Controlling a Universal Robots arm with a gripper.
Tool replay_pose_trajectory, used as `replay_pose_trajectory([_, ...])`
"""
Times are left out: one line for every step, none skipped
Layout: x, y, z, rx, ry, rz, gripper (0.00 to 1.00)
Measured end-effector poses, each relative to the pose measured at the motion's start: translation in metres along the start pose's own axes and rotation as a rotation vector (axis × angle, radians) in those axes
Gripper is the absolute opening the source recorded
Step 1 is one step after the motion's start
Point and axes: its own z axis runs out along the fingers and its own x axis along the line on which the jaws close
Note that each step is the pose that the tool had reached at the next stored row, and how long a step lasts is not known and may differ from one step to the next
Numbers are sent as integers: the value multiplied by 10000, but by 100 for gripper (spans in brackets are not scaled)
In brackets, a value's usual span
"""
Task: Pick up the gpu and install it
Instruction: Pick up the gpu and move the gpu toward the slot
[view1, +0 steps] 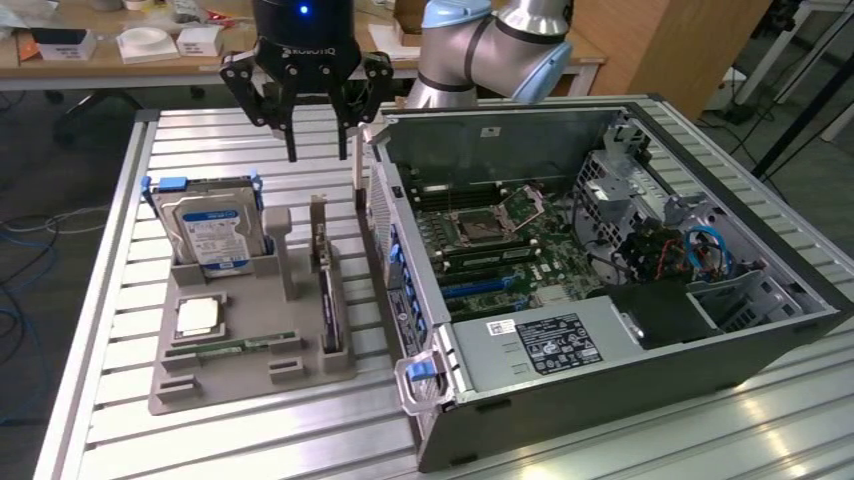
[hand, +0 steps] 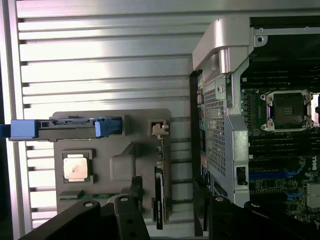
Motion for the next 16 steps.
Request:
replay_pose_trajectory([0, 0, 0, 0, 0, 0, 53])
replay_pose_trajectory([0, 0, 0, 0, 0, 0, 53])
replay_pose_trajectory([0, 0, 0, 0, 0, 0, 53])
replay_pose_trajectory([0, 0, 0, 0, 0, 0, 53])
replay_pose_trajectory([0, 0, 0, 0, -1, 0, 53])
replay_pose_trajectory([0, 0, 0, 0, 0, 0, 53])
replay_pose_trajectory([0, -1, 0, 0, 0, 1, 53])
replay_pose_trajectory([1, -3, 0, -1, 0, 1, 53])
replay_pose_trajectory([0, -6, 0, 0, 0, 0, 53])
replay_pose_trajectory([0, -9, 0, 0, 0, 0, 53])
replay_pose_trajectory([-1, -13, -1, 3, 0, 0, 53])
replay_pose_trajectory([-1, -18, -1, 7, 0, -1, 53])
replay_pose_trajectory([-2, -24, -1, 10, 0, 0, 53])
replay_pose_trajectory([-2, -31, -1, 13, -1, 0, 53])
replay_pose_trajectory([-3, -39, -1, 18, -2, -1, 53])
replay_pose_trajectory([-3, -47, -2, 27, -1, 0, 53])
